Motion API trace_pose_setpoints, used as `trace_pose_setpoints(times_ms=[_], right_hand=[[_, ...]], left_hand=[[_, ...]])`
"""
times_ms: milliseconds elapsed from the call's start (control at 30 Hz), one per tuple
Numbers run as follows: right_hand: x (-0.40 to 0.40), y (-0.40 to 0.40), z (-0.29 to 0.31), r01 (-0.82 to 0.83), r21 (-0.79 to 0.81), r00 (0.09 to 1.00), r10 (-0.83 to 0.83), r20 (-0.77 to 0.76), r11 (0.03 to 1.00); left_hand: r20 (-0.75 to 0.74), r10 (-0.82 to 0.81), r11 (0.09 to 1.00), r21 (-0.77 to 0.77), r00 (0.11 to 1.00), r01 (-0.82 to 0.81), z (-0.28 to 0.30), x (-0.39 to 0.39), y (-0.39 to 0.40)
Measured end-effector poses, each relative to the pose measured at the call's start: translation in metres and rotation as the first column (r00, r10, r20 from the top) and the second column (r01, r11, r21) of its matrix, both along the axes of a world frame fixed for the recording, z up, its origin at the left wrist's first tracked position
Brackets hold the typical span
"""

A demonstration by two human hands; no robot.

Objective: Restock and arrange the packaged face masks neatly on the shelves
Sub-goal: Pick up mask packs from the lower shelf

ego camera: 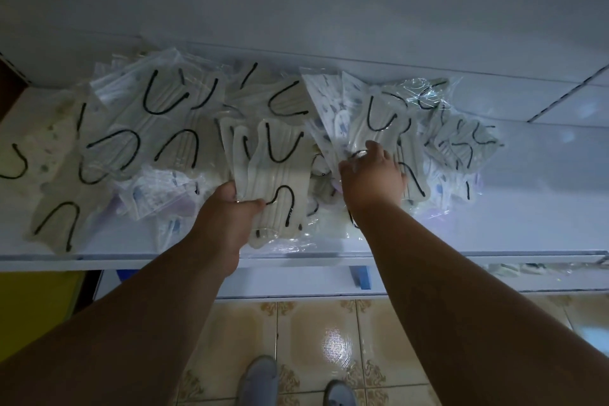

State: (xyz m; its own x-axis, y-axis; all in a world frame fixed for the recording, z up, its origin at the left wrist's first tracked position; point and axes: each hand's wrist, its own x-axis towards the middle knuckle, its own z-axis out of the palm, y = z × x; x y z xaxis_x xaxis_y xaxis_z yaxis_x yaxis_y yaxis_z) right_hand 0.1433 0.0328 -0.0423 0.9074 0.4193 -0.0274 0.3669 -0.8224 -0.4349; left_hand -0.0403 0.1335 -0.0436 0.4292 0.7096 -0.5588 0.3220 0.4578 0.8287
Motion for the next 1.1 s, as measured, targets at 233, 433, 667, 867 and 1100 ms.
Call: trace_pose_setpoints(times_ms=[233,433,667,867,1100], right_hand=[[-0.037,-0.008,0.019,-0.091,0.368,0.995,0.074,0.06,0.925],[-0.101,-0.021,0.027,-0.353,0.473,0.863,0.476,-0.168,0.807],[-0.116,-0.048,0.031,-0.161,0.461,0.931,0.289,-0.221,0.872],[-0.128,-0.1,0.07,0.417,0.402,0.507,0.159,-0.847,0.815],[-0.162,-0.218,0.136,0.452,0.533,0.568,0.23,-0.791,0.715]], left_hand=[[0.053,0.003,0.985,-0.17,0.999,0.006,0.006,0.005,-0.002],[0.168,-0.013,0.971,-0.234,0.986,0.053,0.02,0.0,-0.016],[0.177,0.019,0.985,-0.174,0.984,0.012,0.024,-0.022,-0.045],[0.175,0.008,0.999,-0.052,0.984,0.001,0.061,-0.062,-0.11],[0.192,0.176,0.981,-0.115,0.966,-0.156,0.125,-0.111,-0.225]])
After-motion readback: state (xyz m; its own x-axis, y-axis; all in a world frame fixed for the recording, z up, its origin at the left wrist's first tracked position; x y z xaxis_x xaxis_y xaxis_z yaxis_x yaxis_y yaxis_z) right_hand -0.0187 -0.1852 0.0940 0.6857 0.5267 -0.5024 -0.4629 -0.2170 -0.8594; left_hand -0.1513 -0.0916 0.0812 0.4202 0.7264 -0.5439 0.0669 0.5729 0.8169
